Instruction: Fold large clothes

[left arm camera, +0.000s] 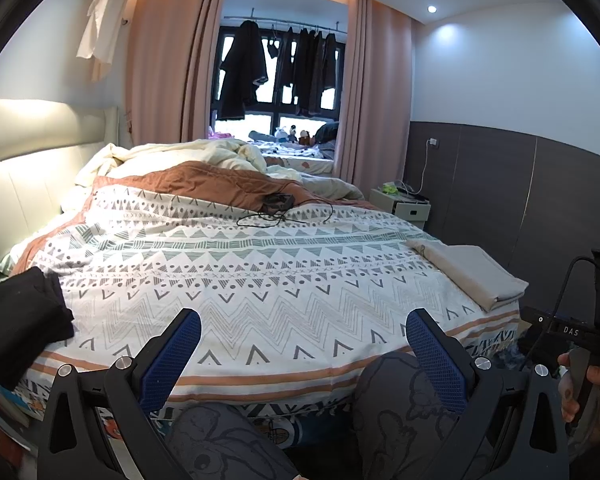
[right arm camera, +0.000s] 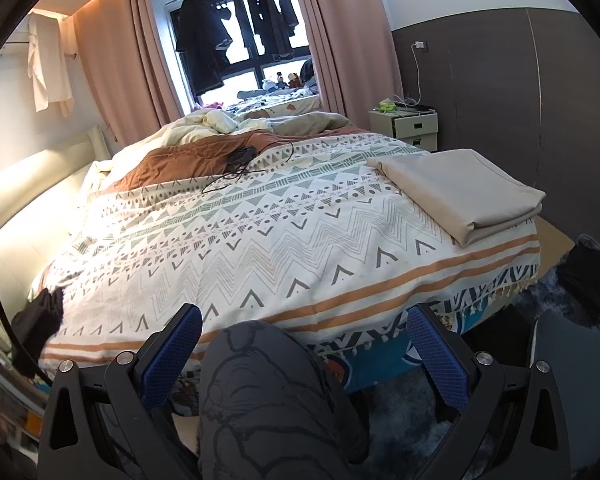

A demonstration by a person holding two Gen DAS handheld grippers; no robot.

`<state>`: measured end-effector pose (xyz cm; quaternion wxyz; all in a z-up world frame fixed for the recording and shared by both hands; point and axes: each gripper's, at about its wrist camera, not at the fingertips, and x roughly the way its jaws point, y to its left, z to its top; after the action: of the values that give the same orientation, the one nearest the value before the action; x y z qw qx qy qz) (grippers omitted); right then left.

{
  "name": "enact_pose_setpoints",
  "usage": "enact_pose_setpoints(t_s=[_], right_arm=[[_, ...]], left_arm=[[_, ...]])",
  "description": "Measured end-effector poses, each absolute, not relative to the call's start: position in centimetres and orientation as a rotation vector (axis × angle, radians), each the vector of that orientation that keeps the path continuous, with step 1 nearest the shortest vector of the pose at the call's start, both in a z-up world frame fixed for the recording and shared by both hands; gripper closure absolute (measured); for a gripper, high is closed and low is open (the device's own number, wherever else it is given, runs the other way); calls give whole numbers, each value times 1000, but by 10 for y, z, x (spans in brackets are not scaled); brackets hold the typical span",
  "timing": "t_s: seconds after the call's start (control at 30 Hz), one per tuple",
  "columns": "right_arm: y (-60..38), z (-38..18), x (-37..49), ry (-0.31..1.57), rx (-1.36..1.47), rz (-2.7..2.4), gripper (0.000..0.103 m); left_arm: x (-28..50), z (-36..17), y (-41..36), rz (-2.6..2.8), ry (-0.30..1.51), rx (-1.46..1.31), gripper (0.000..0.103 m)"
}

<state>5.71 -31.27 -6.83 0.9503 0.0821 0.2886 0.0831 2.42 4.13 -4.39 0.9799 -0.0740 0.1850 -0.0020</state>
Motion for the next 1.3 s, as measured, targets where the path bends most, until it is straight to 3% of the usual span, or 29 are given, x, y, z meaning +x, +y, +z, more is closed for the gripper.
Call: enact_pose_setpoints(t_s=[1.3], right_arm=[[-313,-71,44,577,194,160,0]], left_arm=[[16,-44,39,20,375,-154,0]])
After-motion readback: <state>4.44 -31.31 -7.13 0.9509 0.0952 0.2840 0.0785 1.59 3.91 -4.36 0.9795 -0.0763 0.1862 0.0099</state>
